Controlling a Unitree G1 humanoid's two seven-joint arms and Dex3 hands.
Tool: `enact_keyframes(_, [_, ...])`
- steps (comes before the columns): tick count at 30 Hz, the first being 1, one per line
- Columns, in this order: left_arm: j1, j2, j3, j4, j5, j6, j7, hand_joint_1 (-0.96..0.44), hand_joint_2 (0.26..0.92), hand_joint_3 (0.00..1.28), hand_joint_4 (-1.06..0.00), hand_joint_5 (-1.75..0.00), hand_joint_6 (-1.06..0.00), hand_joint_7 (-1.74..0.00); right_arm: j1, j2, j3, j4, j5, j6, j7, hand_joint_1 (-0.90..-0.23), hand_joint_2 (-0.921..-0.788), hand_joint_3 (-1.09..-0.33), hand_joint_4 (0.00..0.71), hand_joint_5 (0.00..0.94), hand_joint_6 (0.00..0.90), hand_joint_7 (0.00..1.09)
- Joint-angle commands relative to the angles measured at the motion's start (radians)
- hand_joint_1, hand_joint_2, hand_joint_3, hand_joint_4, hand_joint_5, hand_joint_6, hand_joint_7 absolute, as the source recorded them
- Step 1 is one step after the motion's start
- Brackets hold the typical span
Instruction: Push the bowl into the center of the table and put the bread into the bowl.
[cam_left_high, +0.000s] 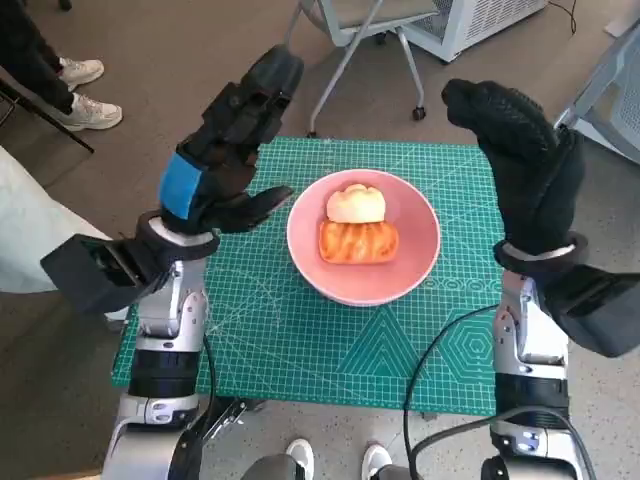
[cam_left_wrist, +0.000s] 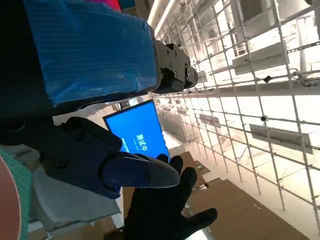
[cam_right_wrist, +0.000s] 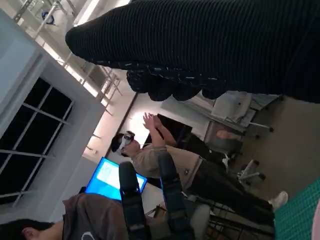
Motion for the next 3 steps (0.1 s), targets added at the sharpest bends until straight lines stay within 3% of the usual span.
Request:
enact_keyframes(1, [0.007,-0.013,-0.003,0.004,0.013,-0.027,0.009,-0.71,0.921,0.27,-0.13,-0.05,-0.20,-0.06,0.020,-0.014,0.004,-0.003,-0.018,0.010,-0.006,-0.684,-0.921,-0.729,0.210,0.000,0.041,0.60])
enact_keyframes(3, [0.009,-0.014,-0.007,-0.001,0.018,-0.027,0.012,-0.72,0.921,0.26,-0.13,-0.04,-0.20,-0.06,0.021,-0.015,0.004,-0.005,-0.018,0.012,-0.007,-0.683,-0.921,-0.728,0.210,0.000,0.040,0.60])
